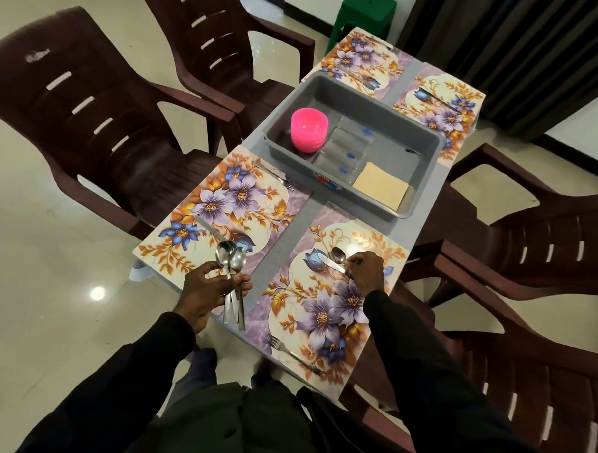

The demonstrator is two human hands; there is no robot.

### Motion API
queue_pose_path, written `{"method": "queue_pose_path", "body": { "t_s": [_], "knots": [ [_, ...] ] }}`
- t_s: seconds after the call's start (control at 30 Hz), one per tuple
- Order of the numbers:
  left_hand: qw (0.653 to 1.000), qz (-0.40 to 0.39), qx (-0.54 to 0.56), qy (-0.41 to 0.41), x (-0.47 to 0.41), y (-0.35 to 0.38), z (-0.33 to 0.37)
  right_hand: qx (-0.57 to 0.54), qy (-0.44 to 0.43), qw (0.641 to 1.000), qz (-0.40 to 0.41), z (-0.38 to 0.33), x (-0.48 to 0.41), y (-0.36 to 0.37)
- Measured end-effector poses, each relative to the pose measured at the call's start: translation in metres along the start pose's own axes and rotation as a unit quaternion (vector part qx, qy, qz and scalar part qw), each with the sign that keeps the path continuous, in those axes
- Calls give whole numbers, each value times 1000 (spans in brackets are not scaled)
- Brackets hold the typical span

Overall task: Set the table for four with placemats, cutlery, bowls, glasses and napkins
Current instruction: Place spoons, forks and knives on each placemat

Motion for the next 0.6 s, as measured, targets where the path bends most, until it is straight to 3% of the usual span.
{"method": "queue_pose_path", "body": {
  "t_s": [0.1,0.2,0.3,0.6],
  "knots": [
    [1000,-2,3,0,-1,-1,2,-79,34,996,11,3,6,-17],
    [1000,-4,-2,-2,-3,1,4,-149,68,982,90,10,17,-55],
    [1000,-13,6,-6,-4,6,3,-187,79,973,109,10,37,-76],
    [998,-60,3,-21,-3,41,-3,-294,-97,947,-82,-129,122,-21]
  ]
}}
Point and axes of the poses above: each hand's wrist, its own x-axis away from the middle knuckle, its own y-axis out of the palm, z = x × y, the point moved 10 cm from there along -x, towards the middle knuckle, and after that the axes turned 11 degrees about x, right-handed, at the moved point
